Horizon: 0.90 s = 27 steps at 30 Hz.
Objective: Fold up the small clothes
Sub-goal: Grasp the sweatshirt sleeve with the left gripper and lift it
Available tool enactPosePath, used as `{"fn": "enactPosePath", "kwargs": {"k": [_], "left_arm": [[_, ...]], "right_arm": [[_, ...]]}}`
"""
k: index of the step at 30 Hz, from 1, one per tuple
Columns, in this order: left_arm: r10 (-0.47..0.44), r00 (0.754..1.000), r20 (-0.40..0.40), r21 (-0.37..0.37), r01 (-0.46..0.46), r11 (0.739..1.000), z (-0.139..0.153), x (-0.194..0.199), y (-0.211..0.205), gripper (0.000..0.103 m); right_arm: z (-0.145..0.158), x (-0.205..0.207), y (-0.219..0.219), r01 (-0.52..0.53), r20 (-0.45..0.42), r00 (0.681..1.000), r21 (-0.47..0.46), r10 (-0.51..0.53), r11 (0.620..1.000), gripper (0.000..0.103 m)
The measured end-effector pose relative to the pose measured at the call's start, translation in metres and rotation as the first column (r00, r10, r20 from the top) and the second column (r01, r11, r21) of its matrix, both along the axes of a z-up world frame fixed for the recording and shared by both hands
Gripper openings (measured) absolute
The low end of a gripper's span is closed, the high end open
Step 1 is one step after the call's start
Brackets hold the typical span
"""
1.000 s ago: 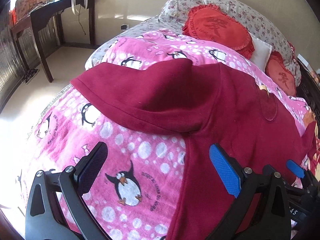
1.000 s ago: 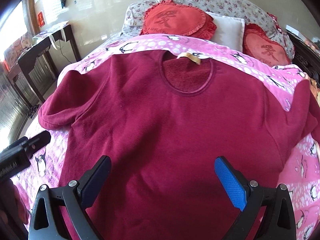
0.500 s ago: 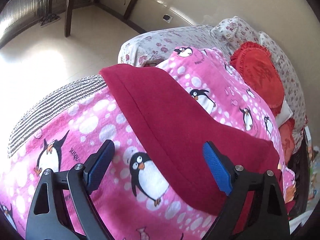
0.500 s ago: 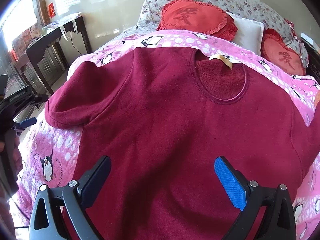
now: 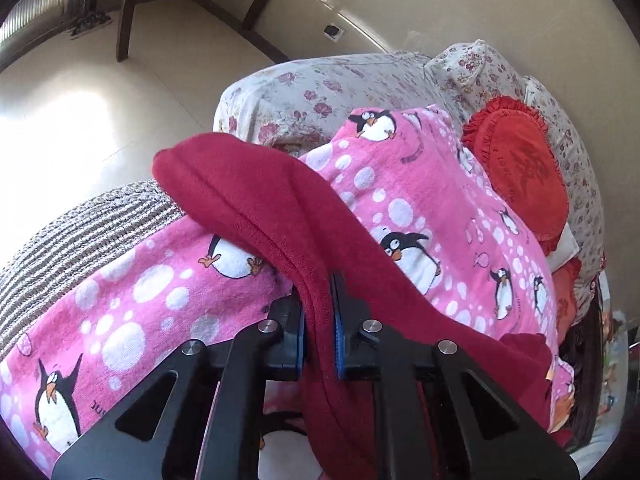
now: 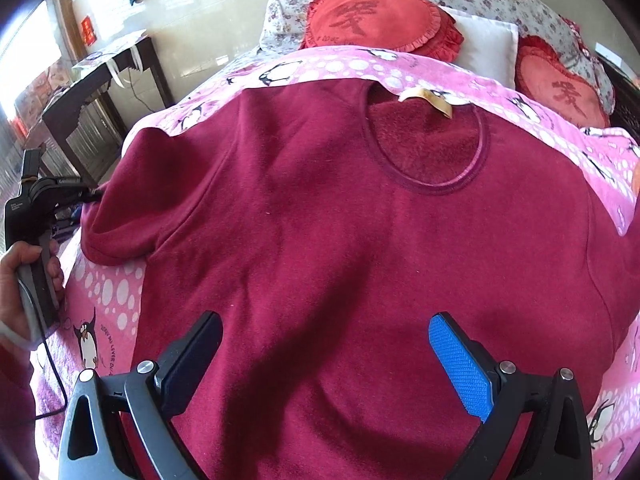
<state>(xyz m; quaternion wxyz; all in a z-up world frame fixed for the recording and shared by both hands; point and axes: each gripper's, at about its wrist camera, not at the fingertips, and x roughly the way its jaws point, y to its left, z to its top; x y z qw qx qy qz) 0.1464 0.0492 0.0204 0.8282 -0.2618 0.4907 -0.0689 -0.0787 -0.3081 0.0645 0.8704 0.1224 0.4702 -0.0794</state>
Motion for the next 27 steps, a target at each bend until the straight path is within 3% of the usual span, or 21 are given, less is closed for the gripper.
{"fn": "enactPosePath", "kwargs": {"k": [3,5,8,11,15,18,21,23,27], "left_arm": [[-0.056,0.991,0.124,0.013,0.055,0.998,0.047,-0.021,-0.017,0.008],[-0.126,0.968,0.216,0.017,0.125,0.992,0.084,-0.042,-0.041,0.008],[-0.258,0.905,0.337,0.042,0.259,0.965,0.132,-0.079,-0.092,0.008],[-0.412,0.823,0.391,0.077,0.417,0.906,0.154,-0.115,-0.154,0.008],[-0.588,0.726,0.357,0.136,0.582,0.802,0.135,-0.155,-0.237,0.008],[-0.712,0.643,0.281,0.178,0.695,0.697,0.097,-0.183,-0.288,0.009],[-0.786,0.587,0.193,0.219,0.755,0.618,0.058,-0.202,-0.320,0.018],[-0.804,0.580,0.129,0.215,0.775,0.594,0.040,-0.209,-0.327,0.039],[-0.805,0.578,0.135,0.168,0.787,0.594,0.048,-0.215,-0.312,0.058]], "right_arm": [[0.005,-0.007,-0.009,0.017,0.016,1.000,-0.008,-0.016,1.000,0.103],[0.007,-0.010,-0.018,0.040,0.025,0.999,-0.007,-0.040,0.999,0.103],[0.013,-0.017,-0.037,0.093,0.043,0.995,0.019,-0.093,0.996,0.103],[0.022,-0.028,-0.059,0.158,0.060,0.985,0.020,-0.159,0.987,0.103],[0.029,-0.049,-0.091,0.237,0.066,0.969,0.005,-0.237,0.971,0.103],[0.029,-0.068,-0.119,0.300,0.052,0.952,0.012,-0.300,0.954,0.103],[0.025,-0.090,-0.144,0.366,0.035,0.929,0.039,-0.367,0.930,0.103],[0.024,-0.101,-0.156,0.393,0.027,0.919,0.049,-0.394,0.918,0.103],[0.027,-0.110,-0.171,0.403,0.040,0.913,0.068,-0.406,0.913,0.103]]}}
